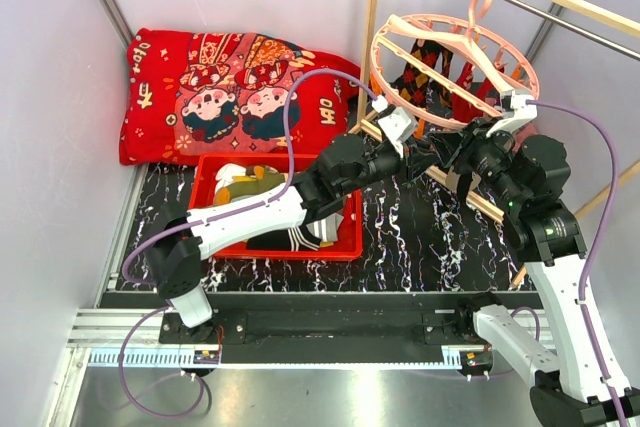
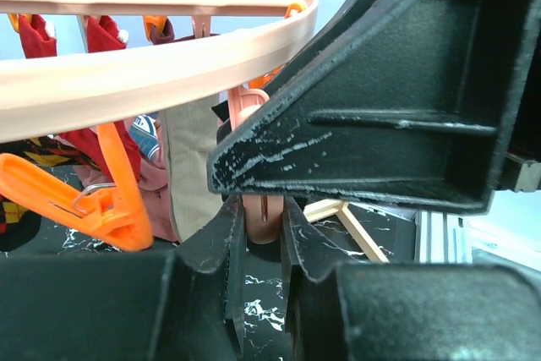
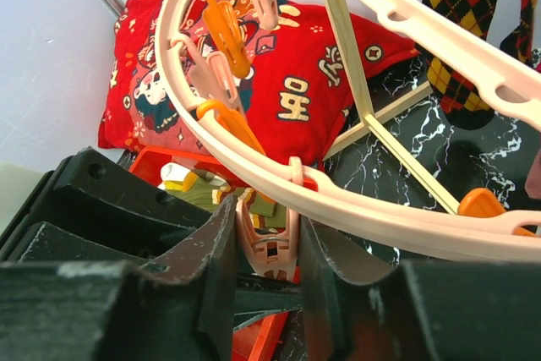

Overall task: Clip the socks to the hanger
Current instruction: Open the clamp at the hanger.

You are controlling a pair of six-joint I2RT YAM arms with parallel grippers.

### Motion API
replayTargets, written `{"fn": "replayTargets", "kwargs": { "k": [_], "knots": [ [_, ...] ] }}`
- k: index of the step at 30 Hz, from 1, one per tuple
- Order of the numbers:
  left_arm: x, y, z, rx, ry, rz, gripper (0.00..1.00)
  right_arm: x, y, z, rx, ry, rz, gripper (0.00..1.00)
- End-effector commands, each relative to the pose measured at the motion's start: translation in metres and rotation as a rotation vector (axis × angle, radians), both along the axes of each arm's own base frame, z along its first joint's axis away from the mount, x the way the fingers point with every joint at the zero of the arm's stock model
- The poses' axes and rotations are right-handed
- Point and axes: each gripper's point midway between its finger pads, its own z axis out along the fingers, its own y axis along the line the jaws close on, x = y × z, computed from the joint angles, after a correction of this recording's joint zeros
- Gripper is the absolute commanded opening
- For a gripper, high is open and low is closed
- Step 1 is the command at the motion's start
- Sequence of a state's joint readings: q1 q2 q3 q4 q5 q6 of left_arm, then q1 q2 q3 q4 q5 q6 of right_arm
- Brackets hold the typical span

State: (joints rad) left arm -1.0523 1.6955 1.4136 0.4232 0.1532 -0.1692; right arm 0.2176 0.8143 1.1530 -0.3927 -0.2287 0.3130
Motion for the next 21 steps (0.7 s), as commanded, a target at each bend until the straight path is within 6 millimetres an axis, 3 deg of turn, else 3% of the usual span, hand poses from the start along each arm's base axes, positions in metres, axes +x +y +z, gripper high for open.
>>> {"fn": "replayTargets", "kwargs": {
  "k": [1, 4, 7, 11, 16, 21],
  "knots": [
    [-0.022, -0.006, 0.014, -0.014, -0.004, -0.072, 0.00, -0.002, -0.004, 0.044, 0.029, -0.137, -0.018, 0.29],
    [-0.020, -0.003, 0.014, -0.018, -0.005, -0.055, 0.03, -0.002, -0.004, 0.040, 0.039, -0.126, -0.026, 0.16],
    [-0.019, 0.001, 0.017, -0.025, -0.010, -0.041, 0.10, -0.002, -0.005, 0.035, 0.051, -0.112, -0.032, 0.10],
    [-0.019, 0.011, 0.023, -0.037, -0.013, -0.015, 0.37, -0.001, -0.006, 0.031, 0.066, -0.097, -0.043, 0.00],
    [-0.014, 0.032, 0.018, -0.014, -0.004, 0.043, 0.57, 0.003, -0.010, 0.023, 0.108, -0.059, -0.085, 0.00],
    [-0.010, 0.068, 0.013, 0.019, 0.018, 0.116, 0.75, 0.006, -0.009, 0.010, 0.153, -0.007, -0.095, 0.00]
  ]
}}
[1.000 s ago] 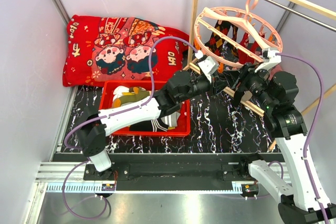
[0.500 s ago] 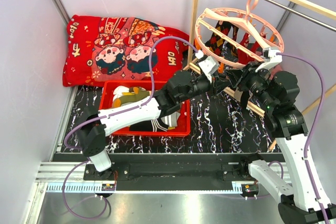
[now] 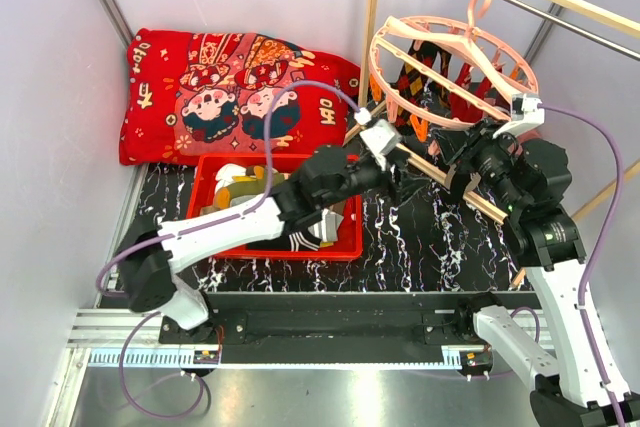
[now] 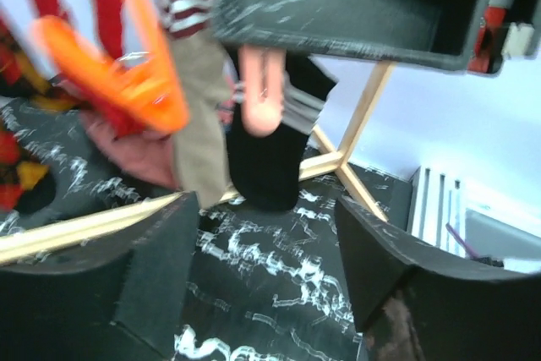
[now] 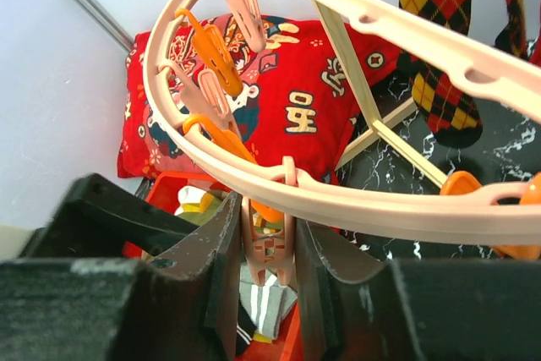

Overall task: Clip the socks to the hanger
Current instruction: Open the clamp at the hanger, then pick up the sock from the bin.

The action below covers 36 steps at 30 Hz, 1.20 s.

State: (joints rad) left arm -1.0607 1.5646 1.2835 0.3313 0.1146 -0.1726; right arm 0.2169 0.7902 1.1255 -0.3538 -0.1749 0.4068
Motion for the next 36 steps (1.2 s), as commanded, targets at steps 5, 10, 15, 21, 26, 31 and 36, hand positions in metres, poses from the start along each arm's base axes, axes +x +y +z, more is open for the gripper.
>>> {"fn": "replayTargets", "kwargs": {
  "k": [5, 10, 15, 21, 26, 31, 36],
  "knots": [
    [0.019, 0.087, -0.010, 0.097, 0.016, 0.222, 0.86, 0.005, -0.007, -0.004, 0.095, 0.016, -0.067, 0.00],
    [0.026, 0.142, -0.070, 0.328, 0.091, 0.326, 0.88, 0.006, -0.006, -0.009, 0.107, 0.025, -0.069, 0.00],
    [0.022, 0.194, -0.134, 0.658, 0.113, 0.346, 0.83, 0.005, -0.006, -0.010, 0.095, 0.023, -0.065, 0.00],
    [0.020, 0.229, -0.188, 0.943, 0.184, 0.310, 0.68, 0.003, -0.007, -0.009, 0.088, 0.012, -0.066, 0.00],
    [0.019, 0.238, -0.230, 1.061, 0.344, 0.303, 0.60, 0.002, -0.010, -0.008, 0.079, 0.003, -0.076, 0.00],
    [0.015, 0.239, -0.259, 1.136, 0.428, 0.286, 0.57, 0.004, -0.009, -0.010, 0.072, 0.009, -0.075, 0.00],
    [0.011, 0.231, -0.266, 1.134, 0.465, 0.254, 0.55, 0.006, -0.010, -0.012, 0.071, 0.013, -0.080, 0.00]
  ]
}}
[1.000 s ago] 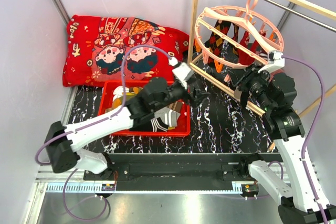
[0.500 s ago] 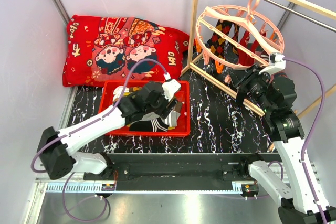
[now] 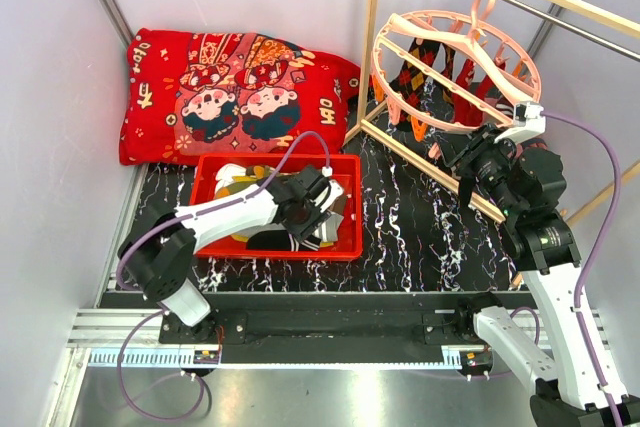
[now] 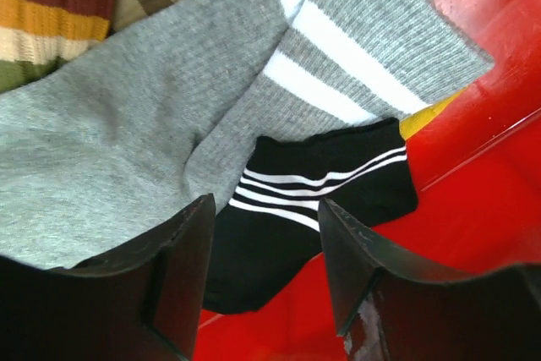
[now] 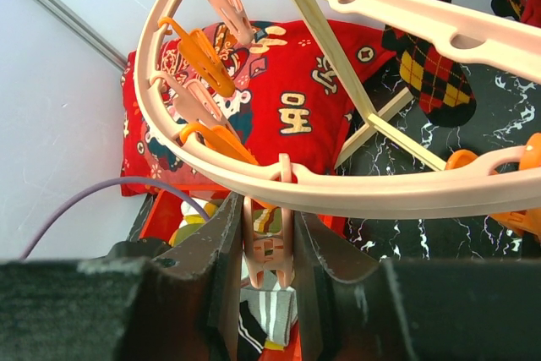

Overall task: Clip the socks to the hanger
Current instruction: Pick up the sock from the bin.

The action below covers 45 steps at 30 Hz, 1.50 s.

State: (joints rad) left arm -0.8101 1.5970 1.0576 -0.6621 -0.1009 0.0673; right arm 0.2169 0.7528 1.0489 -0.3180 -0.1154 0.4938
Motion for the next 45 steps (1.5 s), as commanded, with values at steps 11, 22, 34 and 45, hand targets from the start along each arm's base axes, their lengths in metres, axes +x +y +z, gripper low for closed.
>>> {"fn": "replayTargets", "kwargs": {
  "k": [11, 22, 34, 45],
  "knots": [
    [0.002, -0.035, -0.005, -0.019, 0.043, -0.022, 0.45, 0.006, -0.003, 0.003, -0.014, -0.021, -0.022, 0.00],
    [0.003, -0.023, -0.010, 0.055, 0.032, -0.001, 0.20, 0.005, -0.004, 0.004, -0.019, -0.026, -0.027, 0.00],
    [0.018, -0.019, 0.096, -0.158, -0.197, 0.011, 0.00, 0.002, -0.007, 0.009, -0.028, -0.045, -0.036, 0.00],
    [0.036, -0.032, 0.161, -0.413, -0.417, -0.006, 0.00, 0.000, -0.008, 0.012, -0.035, -0.054, -0.035, 0.00]
  ]
}}
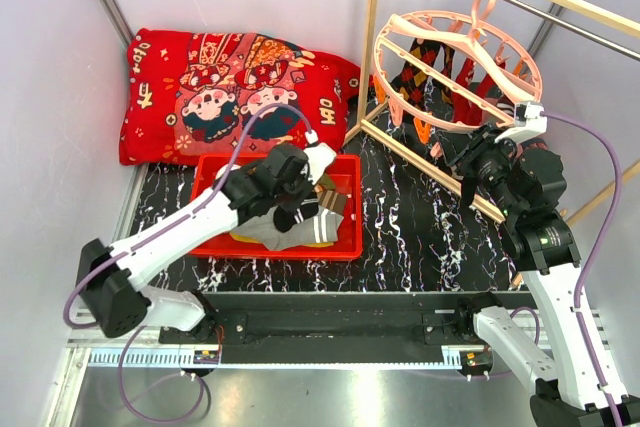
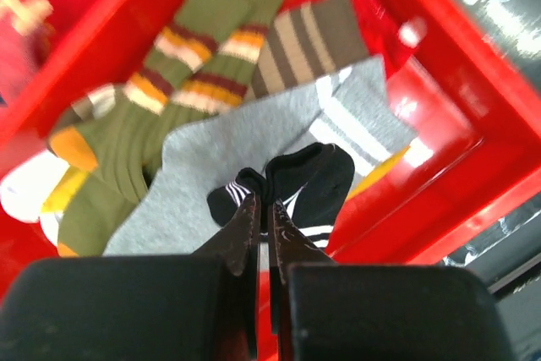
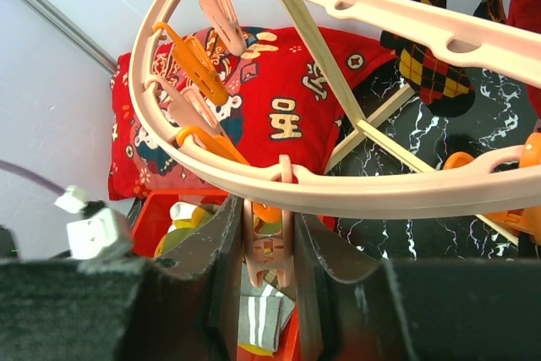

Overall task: Clip the socks to the hanger
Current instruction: Pick up the sock from the bin, then clamp the sock onto the hanger.

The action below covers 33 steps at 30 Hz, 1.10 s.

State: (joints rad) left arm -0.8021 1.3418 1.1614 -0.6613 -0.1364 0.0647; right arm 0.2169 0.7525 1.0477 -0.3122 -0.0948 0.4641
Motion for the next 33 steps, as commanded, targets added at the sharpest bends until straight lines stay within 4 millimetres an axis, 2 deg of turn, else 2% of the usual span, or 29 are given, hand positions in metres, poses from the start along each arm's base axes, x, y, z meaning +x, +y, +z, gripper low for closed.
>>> {"fn": "replayTargets", "kwargs": {
  "k": [1, 9, 10, 11, 13, 14, 16, 17, 19, 20, 21, 22, 23, 24, 26, 27, 29, 33],
  "knots": [
    [0.009, -0.019, 0.055, -0.205, -0.181, -0.046, 0.00, -0.002, -0.003, 0.013, -0.010, -0.043, -0.013, 0.00],
    [-0.001, -0.064, 0.110, -0.446, -0.219, -0.201, 0.00, -0.004, 0.001, 0.017, -0.033, -0.061, 0.019, 0.00],
    [0.001, -0.069, 0.111, -0.453, -0.209, -0.210, 0.00, -0.003, 0.001, 0.017, -0.035, -0.060, 0.019, 0.00],
    [-0.001, -0.077, 0.124, -0.490, -0.212, -0.231, 0.00, -0.004, 0.001, 0.018, -0.035, -0.063, 0.022, 0.00],
    [0.000, -0.090, 0.131, -0.509, -0.216, -0.254, 0.00, -0.004, 0.002, 0.019, -0.037, -0.065, 0.024, 0.00],
    [0.000, -0.096, 0.144, -0.527, -0.240, -0.267, 0.00, -0.004, 0.001, 0.020, -0.038, -0.067, 0.024, 0.00],
    [-0.003, -0.112, 0.149, -0.543, -0.242, -0.300, 0.00, -0.006, 0.003, 0.021, -0.038, -0.073, 0.031, 0.00],
    [-0.003, -0.119, 0.162, -0.568, -0.258, -0.311, 0.00, -0.005, 0.003, 0.021, -0.039, -0.071, 0.036, 0.00],
    [-0.006, -0.134, 0.166, -0.584, -0.260, -0.336, 0.00, -0.007, 0.005, 0.023, -0.044, -0.077, 0.047, 0.00],
    [-0.006, -0.139, 0.179, -0.604, -0.278, -0.344, 0.00, -0.007, 0.005, 0.023, -0.044, -0.078, 0.051, 0.00],
    [-0.006, -0.149, 0.175, -0.599, -0.267, -0.357, 0.00, -0.008, 0.007, 0.024, -0.044, -0.082, 0.059, 0.00],
    [-0.006, -0.154, 0.178, -0.600, -0.269, -0.361, 0.00, -0.008, 0.008, 0.025, -0.046, -0.081, 0.063, 0.00],
    [-0.006, -0.158, 0.189, -0.614, -0.287, -0.369, 0.00, -0.008, 0.008, 0.025, -0.049, -0.082, 0.066, 0.00],
    [-0.007, -0.168, 0.184, -0.608, -0.274, -0.381, 0.00, -0.008, 0.009, 0.026, -0.048, -0.087, 0.075, 0.00],
    [-0.007, -0.175, 0.195, -0.624, -0.290, -0.388, 0.00, -0.010, 0.011, 0.028, -0.055, -0.093, 0.086, 0.00],
    [-0.008, -0.182, 0.193, -0.622, -0.283, -0.398, 0.00, -0.011, 0.012, 0.028, -0.059, -0.098, 0.096, 0.00],
    [-0.009, -0.187, 0.201, -0.632, -0.296, -0.400, 0.00, -0.012, 0.013, 0.029, -0.067, -0.103, 0.107, 0.00],
    [-0.009, -0.200, 0.198, -0.620, -0.291, -0.407, 0.00, -0.014, 0.016, 0.030, -0.071, -0.109, 0.124, 0.00]
  ]
}}
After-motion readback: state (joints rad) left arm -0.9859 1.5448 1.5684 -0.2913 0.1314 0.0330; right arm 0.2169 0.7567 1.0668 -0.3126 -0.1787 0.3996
